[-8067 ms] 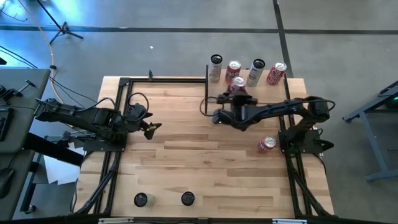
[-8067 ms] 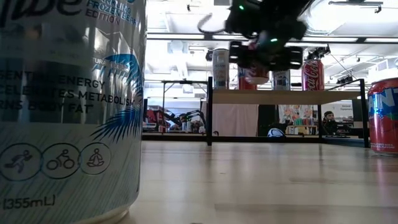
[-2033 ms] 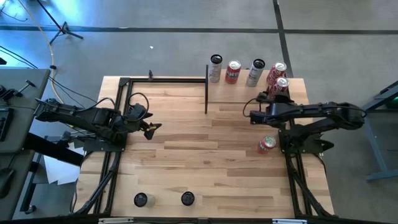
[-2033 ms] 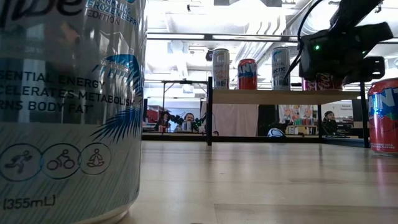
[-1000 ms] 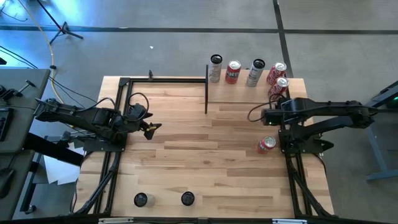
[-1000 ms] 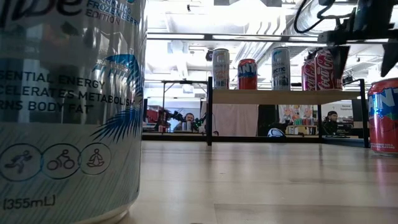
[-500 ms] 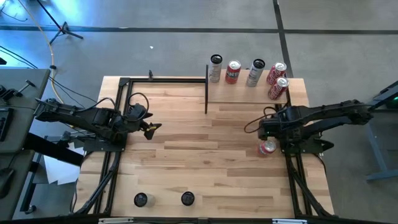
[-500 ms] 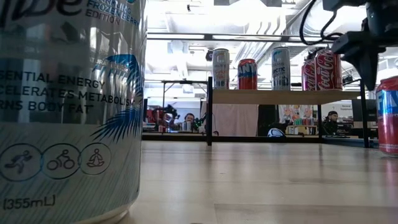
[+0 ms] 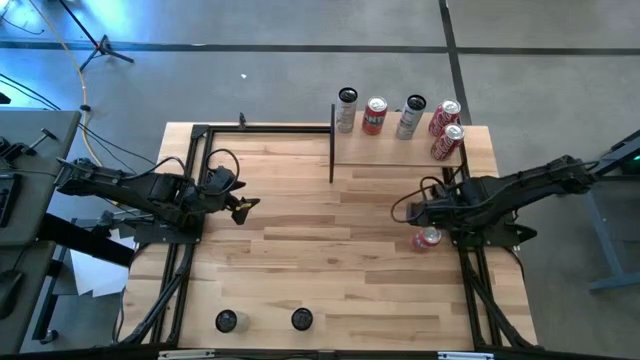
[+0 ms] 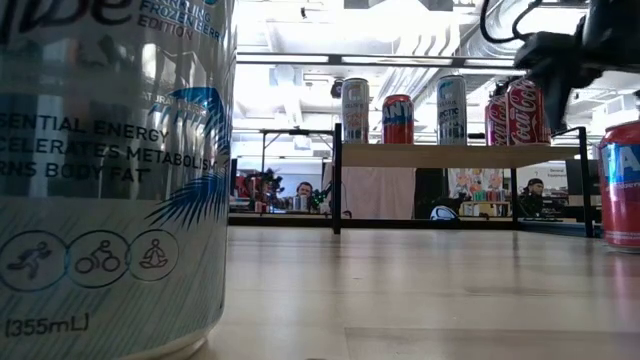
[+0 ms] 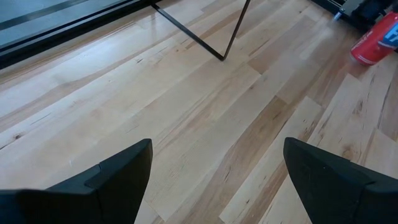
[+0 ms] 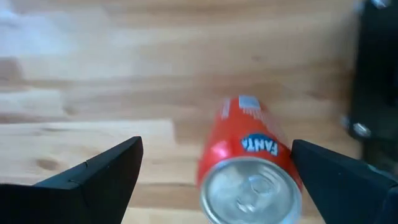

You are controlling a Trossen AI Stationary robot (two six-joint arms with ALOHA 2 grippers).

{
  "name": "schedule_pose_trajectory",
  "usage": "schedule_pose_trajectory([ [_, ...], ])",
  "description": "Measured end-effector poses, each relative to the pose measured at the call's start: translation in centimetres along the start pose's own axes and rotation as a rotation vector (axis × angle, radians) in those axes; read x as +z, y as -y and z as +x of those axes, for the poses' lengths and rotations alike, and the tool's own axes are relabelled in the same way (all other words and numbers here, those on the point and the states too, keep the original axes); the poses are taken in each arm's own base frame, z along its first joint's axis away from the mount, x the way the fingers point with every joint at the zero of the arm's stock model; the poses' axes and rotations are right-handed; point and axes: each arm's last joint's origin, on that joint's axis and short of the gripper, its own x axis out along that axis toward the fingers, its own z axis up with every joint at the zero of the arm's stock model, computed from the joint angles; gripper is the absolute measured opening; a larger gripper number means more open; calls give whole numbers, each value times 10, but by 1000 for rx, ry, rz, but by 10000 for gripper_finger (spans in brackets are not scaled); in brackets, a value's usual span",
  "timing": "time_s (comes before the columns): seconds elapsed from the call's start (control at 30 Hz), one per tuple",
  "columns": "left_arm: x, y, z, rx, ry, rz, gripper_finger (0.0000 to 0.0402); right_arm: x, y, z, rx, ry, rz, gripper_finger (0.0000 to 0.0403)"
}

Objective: Place canned beverage on shelf
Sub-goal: Put the white blue soda can on the shelf aligned with the other white blue soda can

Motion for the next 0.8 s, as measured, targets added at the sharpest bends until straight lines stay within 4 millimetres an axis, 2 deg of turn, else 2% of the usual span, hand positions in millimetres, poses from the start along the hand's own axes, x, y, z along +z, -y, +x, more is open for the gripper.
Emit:
schedule_pose_trajectory([
  [0.17,0,0,0,0,0,0,337,3,-5,-4,78,138,-27,400],
  [0.4,0,0,0,0,0,0,337,5,-10,-33,163,345,-157,400],
  [0.53,0,0,0,0,0,0,337,-3,-19,-52,269,302,-209,397],
  [0.63,0,0,0,0,0,0,337,-16,-30,-61,375,225,-228,396],
  [0.7,0,0,0,0,0,0,337,-28,-39,-62,408,185,-253,396],
  [0.8,0,0,0,0,0,0,337,-47,-55,-55,370,175,-294,396],
])
